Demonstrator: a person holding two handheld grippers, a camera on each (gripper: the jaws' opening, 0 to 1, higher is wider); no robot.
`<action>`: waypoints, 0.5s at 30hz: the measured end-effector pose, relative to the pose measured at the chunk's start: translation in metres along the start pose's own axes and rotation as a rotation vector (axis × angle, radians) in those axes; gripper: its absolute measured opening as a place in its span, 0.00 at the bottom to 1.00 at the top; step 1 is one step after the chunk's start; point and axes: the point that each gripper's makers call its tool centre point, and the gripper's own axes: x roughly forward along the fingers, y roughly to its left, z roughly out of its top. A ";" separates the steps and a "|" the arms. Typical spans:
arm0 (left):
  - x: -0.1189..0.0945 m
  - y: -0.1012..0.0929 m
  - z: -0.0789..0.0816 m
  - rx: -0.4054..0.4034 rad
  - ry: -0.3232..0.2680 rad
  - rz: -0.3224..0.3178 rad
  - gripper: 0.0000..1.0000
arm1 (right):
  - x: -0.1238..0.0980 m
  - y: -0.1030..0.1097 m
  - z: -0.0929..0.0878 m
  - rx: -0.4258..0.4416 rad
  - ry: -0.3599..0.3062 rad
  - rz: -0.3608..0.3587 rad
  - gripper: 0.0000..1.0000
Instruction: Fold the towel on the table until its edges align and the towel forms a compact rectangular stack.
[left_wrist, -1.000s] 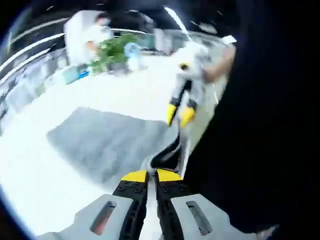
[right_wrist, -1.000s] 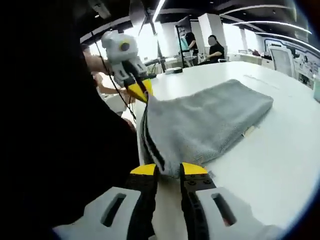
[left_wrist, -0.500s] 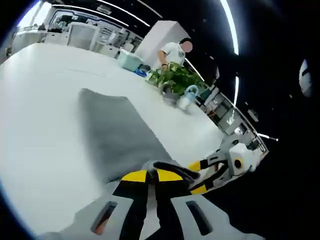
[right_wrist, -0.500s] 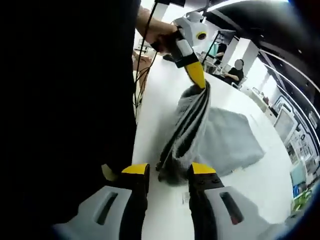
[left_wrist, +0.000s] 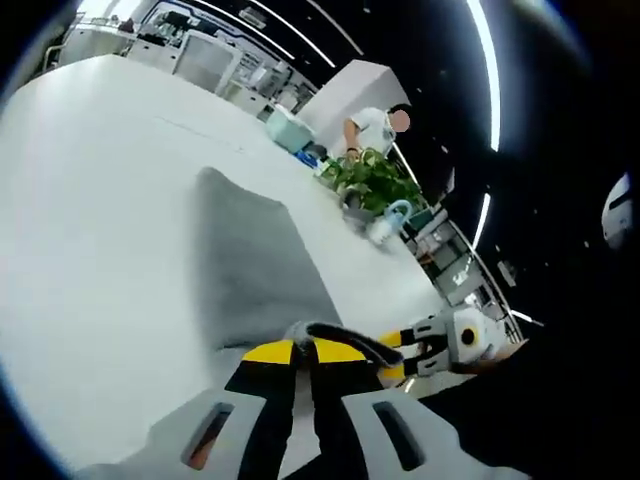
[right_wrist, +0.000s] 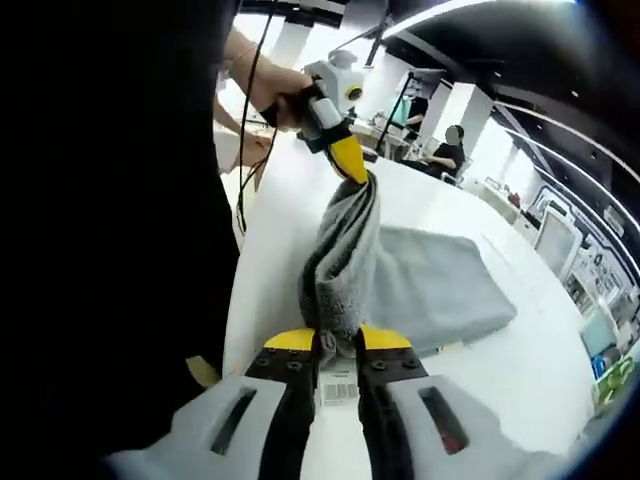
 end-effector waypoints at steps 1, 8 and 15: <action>0.000 0.000 -0.002 0.005 0.010 -0.002 0.05 | 0.000 -0.002 0.001 0.020 -0.012 -0.003 0.06; -0.010 -0.005 -0.001 0.136 -0.016 -0.059 0.08 | -0.011 -0.017 0.016 0.365 -0.162 0.056 0.03; -0.022 -0.017 0.002 0.187 -0.051 -0.157 0.13 | -0.020 -0.026 0.021 0.462 -0.177 0.133 0.02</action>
